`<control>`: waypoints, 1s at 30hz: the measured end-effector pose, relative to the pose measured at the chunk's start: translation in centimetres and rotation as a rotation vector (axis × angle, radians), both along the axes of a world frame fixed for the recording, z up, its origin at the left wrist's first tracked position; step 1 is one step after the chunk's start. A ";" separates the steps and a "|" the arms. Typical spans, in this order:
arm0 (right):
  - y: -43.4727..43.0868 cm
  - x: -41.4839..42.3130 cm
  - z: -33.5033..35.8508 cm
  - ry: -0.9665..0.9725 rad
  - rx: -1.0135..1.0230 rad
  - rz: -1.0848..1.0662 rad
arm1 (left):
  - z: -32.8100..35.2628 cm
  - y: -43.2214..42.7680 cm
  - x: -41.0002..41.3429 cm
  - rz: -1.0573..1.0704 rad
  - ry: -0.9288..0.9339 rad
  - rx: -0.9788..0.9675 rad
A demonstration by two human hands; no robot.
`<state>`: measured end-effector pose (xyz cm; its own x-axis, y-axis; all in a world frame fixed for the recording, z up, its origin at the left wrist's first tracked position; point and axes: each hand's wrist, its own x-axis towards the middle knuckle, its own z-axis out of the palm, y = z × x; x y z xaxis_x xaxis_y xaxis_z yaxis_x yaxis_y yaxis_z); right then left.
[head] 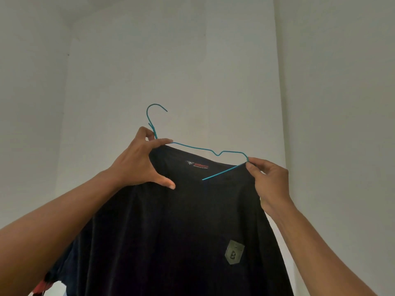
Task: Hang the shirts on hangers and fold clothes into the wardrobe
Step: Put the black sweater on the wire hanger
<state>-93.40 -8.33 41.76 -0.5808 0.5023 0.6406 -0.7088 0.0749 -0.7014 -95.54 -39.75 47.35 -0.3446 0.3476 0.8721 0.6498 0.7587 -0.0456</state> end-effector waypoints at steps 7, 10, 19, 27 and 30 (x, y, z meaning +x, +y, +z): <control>0.8 0.1 0.4 -0.123 -0.147 0.212 | -0.1 0.2 -0.3 0.012 -0.004 -0.047; 1.0 0.1 0.8 -0.097 -0.068 0.119 | -0.3 0.6 0.0 0.090 -0.003 -0.110; -3.0 -0.2 3.1 0.073 0.521 -0.329 | 0.2 4.2 2.0 0.075 0.046 -0.217; -4.3 0.4 2.6 0.161 0.736 -0.136 | -0.6 4.9 2.2 -0.136 -0.058 -0.055; -4.5 0.2 1.9 0.227 0.811 -0.187 | -0.7 5.5 1.8 -0.237 -0.051 0.031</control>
